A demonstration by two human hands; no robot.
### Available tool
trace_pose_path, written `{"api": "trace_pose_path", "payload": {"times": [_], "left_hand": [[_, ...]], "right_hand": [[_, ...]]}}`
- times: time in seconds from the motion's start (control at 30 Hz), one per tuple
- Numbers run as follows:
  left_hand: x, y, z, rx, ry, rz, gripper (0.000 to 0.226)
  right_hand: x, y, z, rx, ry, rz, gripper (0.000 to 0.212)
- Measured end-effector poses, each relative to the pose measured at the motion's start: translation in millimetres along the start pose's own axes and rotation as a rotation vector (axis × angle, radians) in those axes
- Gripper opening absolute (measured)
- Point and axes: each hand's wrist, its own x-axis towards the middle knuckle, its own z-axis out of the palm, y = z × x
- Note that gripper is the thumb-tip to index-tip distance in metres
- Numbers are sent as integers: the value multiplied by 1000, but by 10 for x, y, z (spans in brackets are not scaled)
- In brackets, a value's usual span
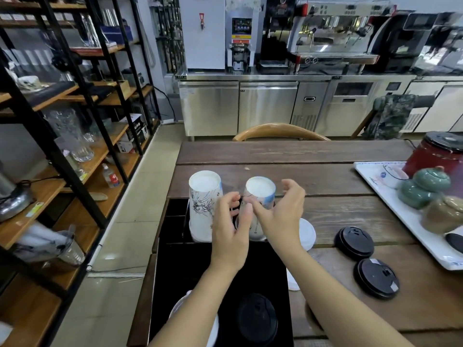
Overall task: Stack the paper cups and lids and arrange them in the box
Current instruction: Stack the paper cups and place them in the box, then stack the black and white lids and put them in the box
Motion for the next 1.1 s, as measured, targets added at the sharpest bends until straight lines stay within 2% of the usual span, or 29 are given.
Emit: {"api": "trace_pose_path", "payload": {"times": [0.17, 0.27, 0.4, 0.5, 0.6, 0.67, 0.73, 0.8, 0.9, 1.0, 1.1], "left_hand": [[110, -115, 158, -72, -179, -238, 76], [158, -100, 180, -87, -167, -291, 84], [151, -93, 166, -50, -130, -271, 85], [43, -51, 180, 87, -59, -154, 80], [-81, -56, 246, 244, 24, 122, 64], [-189, -97, 355, 308, -11, 277, 55], [-319, -144, 503, 336, -102, 305, 50], [-451, -197, 661, 383, -220, 248, 48], [-650, -230, 924, 507, -466, 45, 55], [-840, -280, 1177, 605, -682, -178, 69], [-978, -369, 1345, 643, -833, -466, 82]], "right_hand": [[-11, 198, -24, 108, -147, 82, 86], [14, 218, -26, 128, -167, 86, 86], [42, 237, -35, 167, -180, 48, 80], [32, 308, -67, 199, -203, 26, 79], [-4, 417, -165, 235, -162, 7, 78], [-18, 523, -272, 245, -120, 18, 75], [-31, 671, -408, 247, -83, 45, 70], [-34, 848, -559, 219, -54, 89, 67], [-48, 1140, -791, 139, -33, 186, 55], [-149, 1450, -985, -3, -86, 256, 44], [-343, 1712, -1143, -156, -189, 383, 65]]}}
